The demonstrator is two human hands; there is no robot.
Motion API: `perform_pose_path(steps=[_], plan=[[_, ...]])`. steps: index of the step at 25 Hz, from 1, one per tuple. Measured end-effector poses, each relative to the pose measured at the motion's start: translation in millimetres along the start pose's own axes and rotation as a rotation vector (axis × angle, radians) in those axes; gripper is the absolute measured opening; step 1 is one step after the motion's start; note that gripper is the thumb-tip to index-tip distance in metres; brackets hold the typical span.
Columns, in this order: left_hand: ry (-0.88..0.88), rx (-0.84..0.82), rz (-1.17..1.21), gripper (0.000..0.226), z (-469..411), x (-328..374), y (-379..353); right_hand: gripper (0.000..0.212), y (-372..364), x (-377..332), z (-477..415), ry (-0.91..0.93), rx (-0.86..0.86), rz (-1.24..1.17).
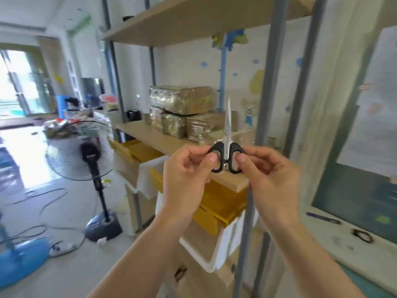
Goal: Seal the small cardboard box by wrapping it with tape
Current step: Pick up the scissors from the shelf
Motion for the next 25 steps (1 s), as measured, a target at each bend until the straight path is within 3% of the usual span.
perform_pose_path(steps=[10, 20, 25], plan=[[0.023, 0.281, -0.114, 0.009, -48, -39, 143, 0.013, -161, 69, -1, -0.124, -0.278, -0.15], [-0.006, 0.244, -0.165, 0.008, -186, -93, 314, 0.016, -373, 142, -30, -0.085, -0.235, -0.11], [0.009, 0.233, -0.174, 0.006, -255, -131, 361, 0.019, -446, 186, -57, -0.094, -0.199, -0.061]])
Point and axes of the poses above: each hand's wrist, its own z-axis away from the middle knuckle, its own y-axis out of the back of the hand, x = y × z, the point moved 2 cm from there along -z, towards the middle knuckle, and after that the axes turned 1 degree about -z, right-handed, at the moved point
